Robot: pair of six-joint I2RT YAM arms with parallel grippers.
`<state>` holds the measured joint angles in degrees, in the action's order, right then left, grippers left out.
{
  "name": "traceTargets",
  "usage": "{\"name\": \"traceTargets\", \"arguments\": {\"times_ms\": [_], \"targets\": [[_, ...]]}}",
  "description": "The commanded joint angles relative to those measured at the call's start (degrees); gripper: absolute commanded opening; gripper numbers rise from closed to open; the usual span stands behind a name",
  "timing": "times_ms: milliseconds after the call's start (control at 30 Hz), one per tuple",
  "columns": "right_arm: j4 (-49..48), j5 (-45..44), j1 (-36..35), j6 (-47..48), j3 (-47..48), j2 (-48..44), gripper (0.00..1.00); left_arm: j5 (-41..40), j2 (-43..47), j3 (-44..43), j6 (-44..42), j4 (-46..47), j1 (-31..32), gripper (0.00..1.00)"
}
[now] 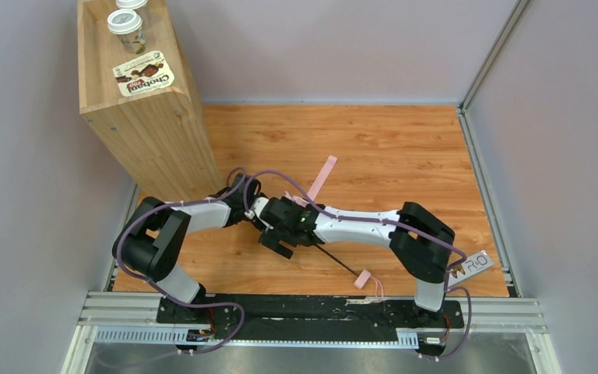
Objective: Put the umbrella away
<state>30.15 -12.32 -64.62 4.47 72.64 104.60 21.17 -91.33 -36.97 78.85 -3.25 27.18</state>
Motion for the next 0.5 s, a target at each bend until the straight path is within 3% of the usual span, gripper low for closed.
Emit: {"name": "traceTargets", "arguments": {"times_ms": [0, 33, 100, 233, 367, 400, 467], "targets": [[-9.2, -11.6, 0.1, 5.9, -0.8, 2.7, 1.00, -2.2, -5.2, 3.4, -3.0, -18.5, 0.7, 0.00], [-10.7, -13.4, 0.1, 6.3, -1.3, 3.7, 1.00, -2.2, -5.0, 3.5, -2.8, -18.9, 0.7, 0.00], [-13.4, -17.5, 0.0, 6.8, -2.3, 6.0, 0.90, -1.8, -4.9, 3.3, -2.6, -18.7, 0.7, 0.00], [-12.3, -20.6, 0.3, 6.4, -1.9, 9.5, 0.45, -1.7, -3.7, 3.4, -2.6, -19.0, 0.7, 0.00], [-10.6, -15.6, 0.4, 4.3, -3.6, 9.1, 0.09, -1.0, -2.4, 3.5, -3.9, -15.8, 0.7, 0.01], [-10.4, -13.7, 0.5, 3.4, -4.3, 8.7, 0.00, -1.0, -1.8, 3.3, -5.4, -14.4, 0.7, 0.05], [-10.2, -8.3, 1.3, 1.8, -5.7, 7.5, 0.00, -2.1, 0.1, 3.5, -6.9, -12.0, 0.7, 0.30]]}}
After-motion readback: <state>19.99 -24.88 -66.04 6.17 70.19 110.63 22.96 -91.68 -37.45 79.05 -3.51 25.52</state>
